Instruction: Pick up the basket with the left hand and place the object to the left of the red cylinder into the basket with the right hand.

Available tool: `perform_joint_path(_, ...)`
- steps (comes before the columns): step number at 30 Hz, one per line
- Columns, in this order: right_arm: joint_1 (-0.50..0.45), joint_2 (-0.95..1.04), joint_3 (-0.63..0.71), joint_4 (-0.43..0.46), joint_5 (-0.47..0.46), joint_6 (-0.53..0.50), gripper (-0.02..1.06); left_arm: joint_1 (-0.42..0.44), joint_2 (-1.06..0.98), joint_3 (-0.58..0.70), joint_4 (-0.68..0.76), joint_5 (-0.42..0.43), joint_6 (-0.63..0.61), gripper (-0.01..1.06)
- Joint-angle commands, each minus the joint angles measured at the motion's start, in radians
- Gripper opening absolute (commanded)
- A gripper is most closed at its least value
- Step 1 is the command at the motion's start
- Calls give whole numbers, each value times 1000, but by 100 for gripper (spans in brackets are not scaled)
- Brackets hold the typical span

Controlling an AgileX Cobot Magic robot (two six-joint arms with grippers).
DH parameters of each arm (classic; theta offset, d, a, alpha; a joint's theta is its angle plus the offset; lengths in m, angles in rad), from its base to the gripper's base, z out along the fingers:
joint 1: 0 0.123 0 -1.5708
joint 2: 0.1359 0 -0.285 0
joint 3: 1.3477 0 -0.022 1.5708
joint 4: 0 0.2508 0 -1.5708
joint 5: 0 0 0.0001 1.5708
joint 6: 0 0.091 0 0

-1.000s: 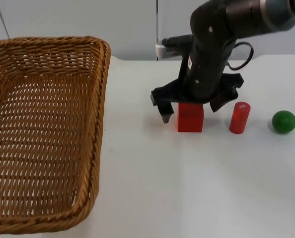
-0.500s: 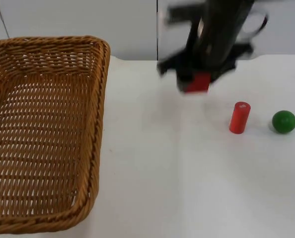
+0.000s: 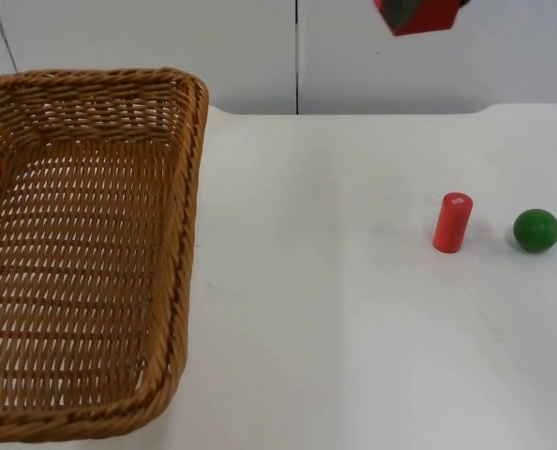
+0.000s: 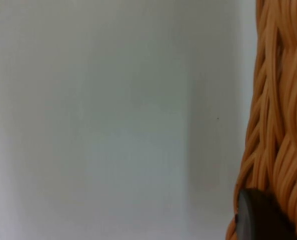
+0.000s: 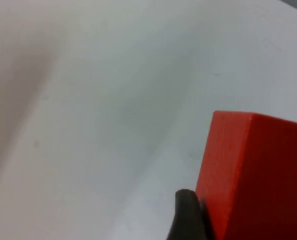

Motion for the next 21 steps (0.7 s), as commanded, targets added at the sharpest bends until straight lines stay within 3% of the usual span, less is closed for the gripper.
perform_joint_path(1,22,-8,-33,75,8,-78,0,3,-8,1,-30,13,2,0)
perform_joint_path(6,103,6,-84,103,-55,-120,0,3,-8,1,-30,13,2,0)
perform_joint_path(13,222,122,-240,103,-43,-142,0,3,-8,1,-30,17,2,0)
perform_joint_path(16,287,225,-367,109,-29,-142,0,3,-8,1,-30,17,2,0)
perform_joint_path(21,330,321,-420,111,-38,-142,0,3,-8,1,-30,17,2,0)
